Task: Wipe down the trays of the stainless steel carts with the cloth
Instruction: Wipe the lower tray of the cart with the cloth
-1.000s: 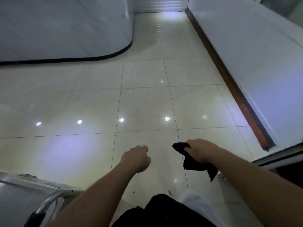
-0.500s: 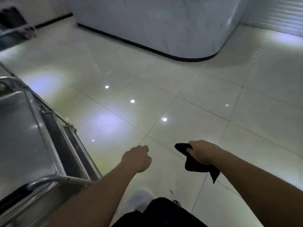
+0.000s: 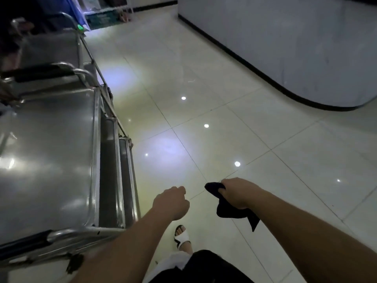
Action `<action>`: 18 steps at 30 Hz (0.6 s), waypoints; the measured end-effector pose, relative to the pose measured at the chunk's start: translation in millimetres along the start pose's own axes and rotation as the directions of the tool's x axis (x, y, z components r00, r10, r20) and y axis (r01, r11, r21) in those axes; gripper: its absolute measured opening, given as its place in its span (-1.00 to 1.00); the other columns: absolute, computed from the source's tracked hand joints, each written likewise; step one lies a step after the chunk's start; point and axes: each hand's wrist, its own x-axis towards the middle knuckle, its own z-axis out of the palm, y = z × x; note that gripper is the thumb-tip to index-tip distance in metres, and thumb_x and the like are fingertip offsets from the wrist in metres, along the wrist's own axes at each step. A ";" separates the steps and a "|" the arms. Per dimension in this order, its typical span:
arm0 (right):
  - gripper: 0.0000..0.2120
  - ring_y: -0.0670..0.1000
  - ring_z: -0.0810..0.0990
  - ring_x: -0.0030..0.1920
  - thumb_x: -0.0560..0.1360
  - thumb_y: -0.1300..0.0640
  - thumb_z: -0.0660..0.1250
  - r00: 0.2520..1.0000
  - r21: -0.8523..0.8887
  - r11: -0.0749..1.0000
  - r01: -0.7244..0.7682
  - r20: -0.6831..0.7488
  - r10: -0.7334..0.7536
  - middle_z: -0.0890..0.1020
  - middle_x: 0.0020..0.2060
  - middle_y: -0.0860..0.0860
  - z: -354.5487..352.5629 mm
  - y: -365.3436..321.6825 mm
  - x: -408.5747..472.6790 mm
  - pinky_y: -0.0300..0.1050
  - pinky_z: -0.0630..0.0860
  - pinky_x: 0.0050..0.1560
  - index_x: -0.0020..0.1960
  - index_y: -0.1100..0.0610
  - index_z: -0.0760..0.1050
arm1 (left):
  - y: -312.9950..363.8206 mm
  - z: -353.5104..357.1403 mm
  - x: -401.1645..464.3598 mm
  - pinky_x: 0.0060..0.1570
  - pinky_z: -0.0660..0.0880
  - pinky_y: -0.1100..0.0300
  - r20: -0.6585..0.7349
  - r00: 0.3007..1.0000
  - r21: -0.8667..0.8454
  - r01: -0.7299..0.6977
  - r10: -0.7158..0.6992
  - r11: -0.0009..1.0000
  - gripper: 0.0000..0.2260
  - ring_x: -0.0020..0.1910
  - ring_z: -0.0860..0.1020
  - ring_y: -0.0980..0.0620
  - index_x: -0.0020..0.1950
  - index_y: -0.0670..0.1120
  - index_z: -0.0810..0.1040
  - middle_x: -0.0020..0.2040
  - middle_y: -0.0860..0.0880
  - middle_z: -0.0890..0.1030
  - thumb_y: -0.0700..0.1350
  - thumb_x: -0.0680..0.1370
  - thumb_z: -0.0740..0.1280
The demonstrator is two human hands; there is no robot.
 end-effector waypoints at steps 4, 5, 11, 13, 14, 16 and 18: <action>-0.67 0.10 0.56 0.09 0.70 -0.06 0.06 0.997 -0.061 0.998 0.031 0.079 -0.026 0.58 0.11 0.07 -35.0 -26.5 63.8 -0.01 0.46 0.09 0.27 0.12 0.46 | -16.1 -35.9 40.1 0.25 0.49 -0.03 -0.002 1.000 0.008 0.014 -0.014 1.000 -0.57 0.31 0.51 -0.10 0.53 0.03 0.36 0.43 -0.03 0.48 0.03 0.65 0.16; -0.66 0.11 0.56 0.12 0.71 -0.05 0.06 0.994 -0.089 0.995 0.049 0.098 -0.040 0.59 0.16 0.09 -44.1 -34.1 77.5 -0.01 0.46 0.11 0.28 0.12 0.45 | -22.7 -45.7 48.8 0.24 0.49 -0.02 -0.011 1.000 0.005 0.029 -0.029 1.000 -0.57 0.31 0.51 -0.10 0.53 0.02 0.36 0.42 -0.03 0.48 0.02 0.66 0.16; -0.67 0.08 0.54 0.08 0.71 -0.06 0.07 0.972 -0.204 0.959 0.196 0.171 -0.162 0.57 0.15 0.09 -104.8 -75.0 162.2 -0.02 0.46 0.10 0.29 0.11 0.45 | -66.6 -85.3 86.4 0.19 0.53 -0.02 -0.048 0.976 -0.129 0.203 -0.211 0.971 -0.63 0.24 0.55 -0.09 0.45 -0.01 0.42 0.37 -0.04 0.53 0.04 0.65 0.18; -0.67 0.08 0.53 0.08 0.71 -0.07 0.07 0.957 -0.253 0.932 0.261 0.197 -0.215 0.58 0.18 0.08 -124.2 -88.1 193.3 -0.02 0.45 0.10 0.30 0.10 0.44 | -74.9 -92.7 97.1 0.20 0.54 -0.01 -0.039 0.957 -0.191 0.275 -0.287 0.942 -0.63 0.24 0.56 -0.10 0.44 -0.01 0.42 0.37 -0.05 0.54 0.04 0.65 0.18; -0.66 0.09 0.54 0.10 0.71 -0.07 0.08 0.945 -0.283 0.911 0.300 0.218 -0.244 0.58 0.20 0.08 -133.1 -95.4 209.3 -0.02 0.44 0.10 0.30 0.10 0.44 | -78.2 -96.5 102.2 0.20 0.54 -0.01 -0.036 0.945 -0.227 0.309 -0.325 0.924 -0.63 0.25 0.56 -0.10 0.45 -0.01 0.42 0.37 -0.05 0.54 0.04 0.65 0.18; -0.66 0.11 0.55 0.14 0.70 -0.07 0.08 0.912 -0.317 0.864 0.392 0.258 -0.319 0.59 0.20 0.10 -150.7 -110.9 241.6 -0.03 0.43 0.09 0.29 0.11 0.45 | -83.2 -104.0 112.8 0.21 0.54 0.00 -0.039 0.912 -0.298 0.380 -0.409 0.876 -0.62 0.25 0.57 -0.10 0.46 0.00 0.41 0.38 -0.05 0.54 0.04 0.65 0.18; -0.68 0.12 0.56 0.14 0.70 -0.08 0.09 0.866 -0.324 0.810 0.489 0.290 -0.407 0.60 0.18 0.10 -171.5 -129.2 270.0 -0.04 0.40 0.06 0.25 0.11 0.46 | -84.6 -112.4 120.0 0.22 0.52 0.01 -0.039 0.859 -0.380 0.460 -0.510 0.803 -0.60 0.28 0.56 -0.10 0.49 0.01 0.39 0.40 -0.04 0.52 0.02 0.65 0.16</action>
